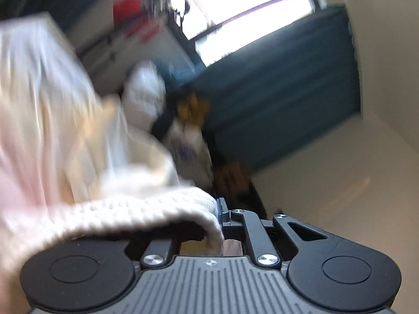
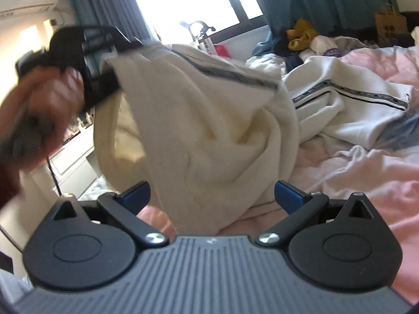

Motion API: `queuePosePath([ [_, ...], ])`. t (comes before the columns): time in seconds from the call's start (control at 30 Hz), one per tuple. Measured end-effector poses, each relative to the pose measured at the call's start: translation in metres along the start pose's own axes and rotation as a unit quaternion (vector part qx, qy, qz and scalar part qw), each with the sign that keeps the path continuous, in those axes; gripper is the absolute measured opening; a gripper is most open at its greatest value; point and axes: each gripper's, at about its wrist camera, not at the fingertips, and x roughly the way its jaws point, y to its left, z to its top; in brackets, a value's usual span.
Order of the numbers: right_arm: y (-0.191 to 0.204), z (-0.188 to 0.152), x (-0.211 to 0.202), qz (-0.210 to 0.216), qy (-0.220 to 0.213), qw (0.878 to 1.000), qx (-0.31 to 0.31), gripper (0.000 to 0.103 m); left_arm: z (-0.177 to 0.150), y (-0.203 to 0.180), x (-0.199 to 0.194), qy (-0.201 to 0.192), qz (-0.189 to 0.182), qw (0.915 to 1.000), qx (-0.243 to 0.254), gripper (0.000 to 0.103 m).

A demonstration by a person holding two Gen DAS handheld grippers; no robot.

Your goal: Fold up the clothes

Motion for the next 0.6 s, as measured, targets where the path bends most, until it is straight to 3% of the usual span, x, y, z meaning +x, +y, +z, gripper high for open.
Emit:
queuePosePath([
  [0.13, 0.005, -0.004, 0.011, 0.002, 0.015, 1.000, -0.009, 0.103, 0.069, 0.011, 0.005, -0.067, 0.065, 0.9954, 0.023, 0.009],
  [0.3, 0.002, -0.006, 0.026, -0.003, 0.026, 1.000, -0.006, 0.103, 0.135, 0.066, 0.029, -0.135, 0.149, 0.9795, 0.011, 0.009],
  [0.4, -0.002, -0.007, 0.037, -0.009, 0.030, 0.999, -0.006, 0.103, 0.158, 0.117, 0.050, -0.131, 0.192, 0.9723, -0.022, 0.009],
  [0.5, -0.006, -0.009, 0.051, -0.018, 0.040, 0.999, -0.004, 0.103, 0.161, 0.168, 0.062, -0.095, 0.211, 0.9718, -0.043, 0.010],
  [0.6, -0.010, -0.009, 0.064, -0.025, 0.047, 0.999, -0.005, 0.103, 0.157, 0.203, 0.066, -0.076, 0.201, 0.9743, -0.067, 0.011],
])
